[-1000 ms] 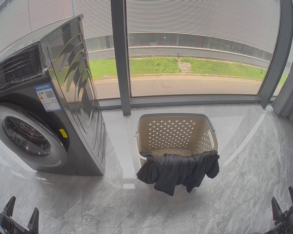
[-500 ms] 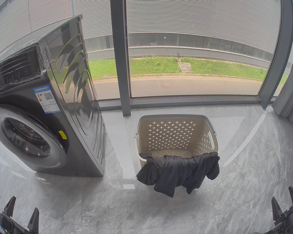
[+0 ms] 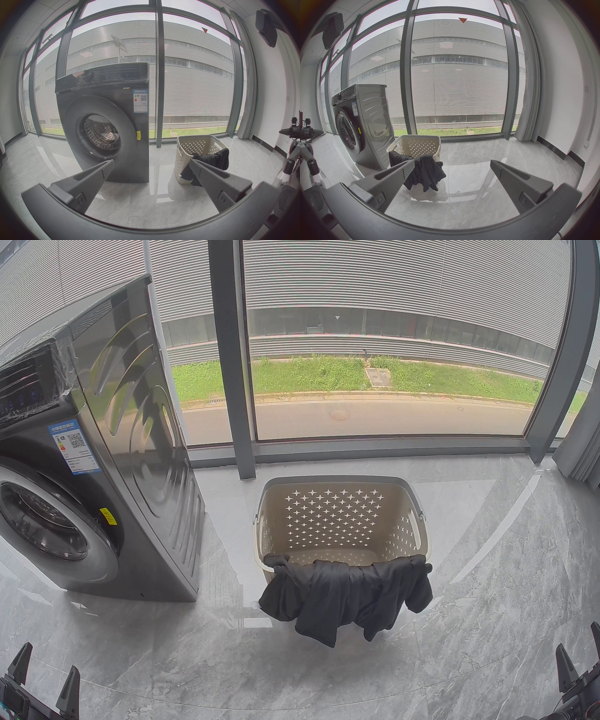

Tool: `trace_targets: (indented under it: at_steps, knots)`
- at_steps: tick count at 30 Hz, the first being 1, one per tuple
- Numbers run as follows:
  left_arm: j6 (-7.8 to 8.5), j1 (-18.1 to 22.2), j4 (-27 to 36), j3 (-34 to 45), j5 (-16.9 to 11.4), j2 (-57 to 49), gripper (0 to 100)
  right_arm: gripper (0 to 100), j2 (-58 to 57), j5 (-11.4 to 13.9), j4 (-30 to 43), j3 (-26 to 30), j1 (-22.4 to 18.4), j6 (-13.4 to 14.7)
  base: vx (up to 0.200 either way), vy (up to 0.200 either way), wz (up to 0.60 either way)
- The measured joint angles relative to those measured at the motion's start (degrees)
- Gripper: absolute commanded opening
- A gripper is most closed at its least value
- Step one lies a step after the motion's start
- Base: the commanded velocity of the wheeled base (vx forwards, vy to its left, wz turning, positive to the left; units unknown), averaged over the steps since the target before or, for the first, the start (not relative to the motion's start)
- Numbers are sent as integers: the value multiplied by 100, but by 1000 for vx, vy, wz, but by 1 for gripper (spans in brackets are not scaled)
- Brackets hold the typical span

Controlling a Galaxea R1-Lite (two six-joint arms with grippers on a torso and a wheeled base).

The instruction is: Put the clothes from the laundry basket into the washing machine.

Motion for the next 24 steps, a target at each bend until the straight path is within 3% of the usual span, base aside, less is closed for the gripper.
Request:
trace_targets:
  at_steps: [3,24]
  knots:
    - [2,-5,2,0,1,2,100,100,0,0,-2,0,0,0,0,0,0]
    - [-6,0,-2,0,0,2,100,100,2,2,-2,0,7,0,200,0,0]
